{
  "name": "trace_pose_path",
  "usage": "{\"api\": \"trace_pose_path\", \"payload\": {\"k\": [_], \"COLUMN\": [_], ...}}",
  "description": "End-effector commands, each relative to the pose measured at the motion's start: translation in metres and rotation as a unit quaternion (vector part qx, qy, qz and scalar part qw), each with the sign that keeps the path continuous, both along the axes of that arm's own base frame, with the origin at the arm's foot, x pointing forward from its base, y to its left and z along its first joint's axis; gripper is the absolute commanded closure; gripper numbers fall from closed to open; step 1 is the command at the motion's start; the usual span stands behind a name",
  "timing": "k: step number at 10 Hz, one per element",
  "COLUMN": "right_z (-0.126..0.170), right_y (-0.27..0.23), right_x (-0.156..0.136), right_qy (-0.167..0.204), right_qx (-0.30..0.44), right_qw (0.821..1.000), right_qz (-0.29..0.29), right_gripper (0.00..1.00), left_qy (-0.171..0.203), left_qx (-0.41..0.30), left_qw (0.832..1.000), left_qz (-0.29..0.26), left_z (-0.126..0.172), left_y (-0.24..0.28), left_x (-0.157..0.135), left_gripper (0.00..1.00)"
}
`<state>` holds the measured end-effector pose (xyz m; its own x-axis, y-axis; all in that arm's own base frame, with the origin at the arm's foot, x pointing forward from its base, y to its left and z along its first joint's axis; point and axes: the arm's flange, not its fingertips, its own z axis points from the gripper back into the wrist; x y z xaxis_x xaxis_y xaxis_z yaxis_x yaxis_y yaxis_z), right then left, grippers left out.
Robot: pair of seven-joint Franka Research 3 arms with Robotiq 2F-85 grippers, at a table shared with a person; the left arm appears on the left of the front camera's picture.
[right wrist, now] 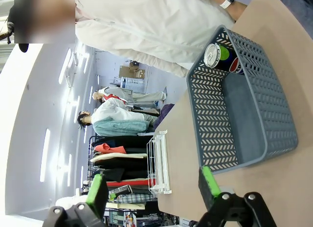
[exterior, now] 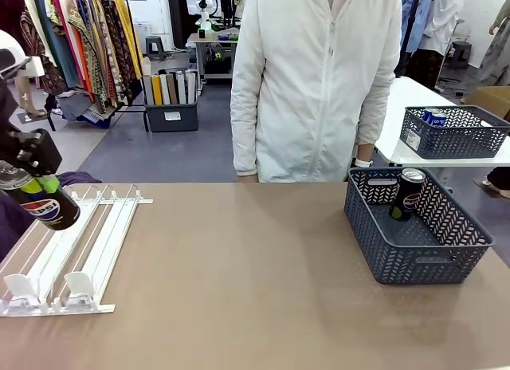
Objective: Retrieve and store the cans from the dispenser.
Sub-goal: Pick up one can from the Automatic Can Dispenser and place it in the middle of the table.
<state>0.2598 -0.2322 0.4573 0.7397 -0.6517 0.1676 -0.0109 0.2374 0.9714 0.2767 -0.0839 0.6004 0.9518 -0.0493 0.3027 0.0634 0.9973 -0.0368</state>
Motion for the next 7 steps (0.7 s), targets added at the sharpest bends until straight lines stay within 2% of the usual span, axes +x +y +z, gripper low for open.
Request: {"api": "trace_pose_path", "payload": {"k": [1, 2, 3, 4, 5, 7], "right_z": [0.003, 0.003, 0.003, 0.003, 0.003, 0.003], "right_y": [0.001, 0.001, 0.001, 0.001, 0.001, 0.001], "right_x": [0.003, 0.003, 0.003, 0.003, 0.003, 0.003], "right_qy": [-0.013, -0.013, -0.013, -0.013, -0.013, -0.013], "right_qx": [0.008, 0.008, 0.008, 0.008, 0.008, 0.008], "right_qw": [1.0, 1.0, 1.0, 1.0, 1.0, 1.0], "right_qz": [-0.004, -0.004, -0.004, -0.004, -0.004, -0.004], "right_gripper": [0.0, 0.0, 0.0, 0.0, 0.0, 0.0], "left_qy": [-0.004, 0.022, 0.029, 0.038, 0.059, 0.094], "left_qx": [-0.001, -0.055, -0.077, -0.093, -0.094, -0.073], "left_qw": [1.0, 0.998, 0.996, 0.994, 0.989, 0.985], "left_qz": [0.001, -0.011, -0.029, -0.049, -0.098, -0.121], "left_z": [0.002, -0.008, -0.01, -0.011, -0.014, -0.047], "left_y": [0.001, 0.009, -0.002, -0.036, -0.081, -0.199], "left_x": [-0.002, 0.0, 0.008, 0.031, 0.056, 0.111], "left_gripper": [1.0, 1.0, 1.0, 1.0, 1.0, 1.0]}}
